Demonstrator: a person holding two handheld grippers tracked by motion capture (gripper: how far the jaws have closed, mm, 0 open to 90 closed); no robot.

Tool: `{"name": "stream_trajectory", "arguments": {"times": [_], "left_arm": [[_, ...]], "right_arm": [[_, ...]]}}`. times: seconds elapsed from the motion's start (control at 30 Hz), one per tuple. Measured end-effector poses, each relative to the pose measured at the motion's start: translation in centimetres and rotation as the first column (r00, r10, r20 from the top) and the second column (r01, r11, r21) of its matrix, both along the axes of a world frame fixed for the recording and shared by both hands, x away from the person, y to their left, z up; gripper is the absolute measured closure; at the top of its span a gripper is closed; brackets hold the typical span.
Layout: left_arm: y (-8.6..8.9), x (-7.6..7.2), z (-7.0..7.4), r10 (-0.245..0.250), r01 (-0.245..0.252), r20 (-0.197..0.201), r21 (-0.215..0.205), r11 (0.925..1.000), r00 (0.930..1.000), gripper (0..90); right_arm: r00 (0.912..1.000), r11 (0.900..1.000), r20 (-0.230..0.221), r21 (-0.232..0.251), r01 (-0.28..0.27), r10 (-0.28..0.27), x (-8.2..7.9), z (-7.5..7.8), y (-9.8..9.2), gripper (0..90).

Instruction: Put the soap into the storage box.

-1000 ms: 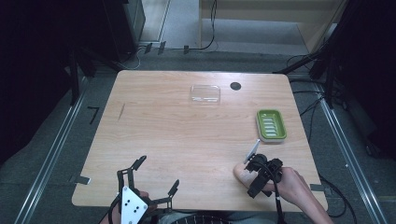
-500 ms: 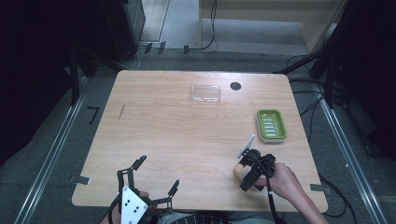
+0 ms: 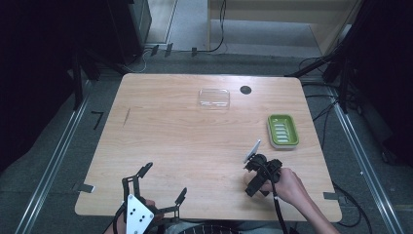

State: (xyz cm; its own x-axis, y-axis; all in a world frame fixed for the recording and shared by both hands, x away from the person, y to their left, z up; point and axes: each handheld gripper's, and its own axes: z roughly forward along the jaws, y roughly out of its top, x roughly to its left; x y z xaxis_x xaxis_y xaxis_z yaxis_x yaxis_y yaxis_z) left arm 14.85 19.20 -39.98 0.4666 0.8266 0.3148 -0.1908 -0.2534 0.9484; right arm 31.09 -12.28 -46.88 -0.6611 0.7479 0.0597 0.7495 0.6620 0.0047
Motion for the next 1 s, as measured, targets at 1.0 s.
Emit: {"name": "stream_trajectory", "arguments": {"times": [1.0], "left_arm": [[0.03,-0.02,0.02,0.003,-0.003,0.000,-0.004,1.0000,1.0000,0.0]], "right_arm": [[0.9988,0.999,0.040,0.023,0.027,-0.028,0.25,0.07,-0.07,24.3]]}}
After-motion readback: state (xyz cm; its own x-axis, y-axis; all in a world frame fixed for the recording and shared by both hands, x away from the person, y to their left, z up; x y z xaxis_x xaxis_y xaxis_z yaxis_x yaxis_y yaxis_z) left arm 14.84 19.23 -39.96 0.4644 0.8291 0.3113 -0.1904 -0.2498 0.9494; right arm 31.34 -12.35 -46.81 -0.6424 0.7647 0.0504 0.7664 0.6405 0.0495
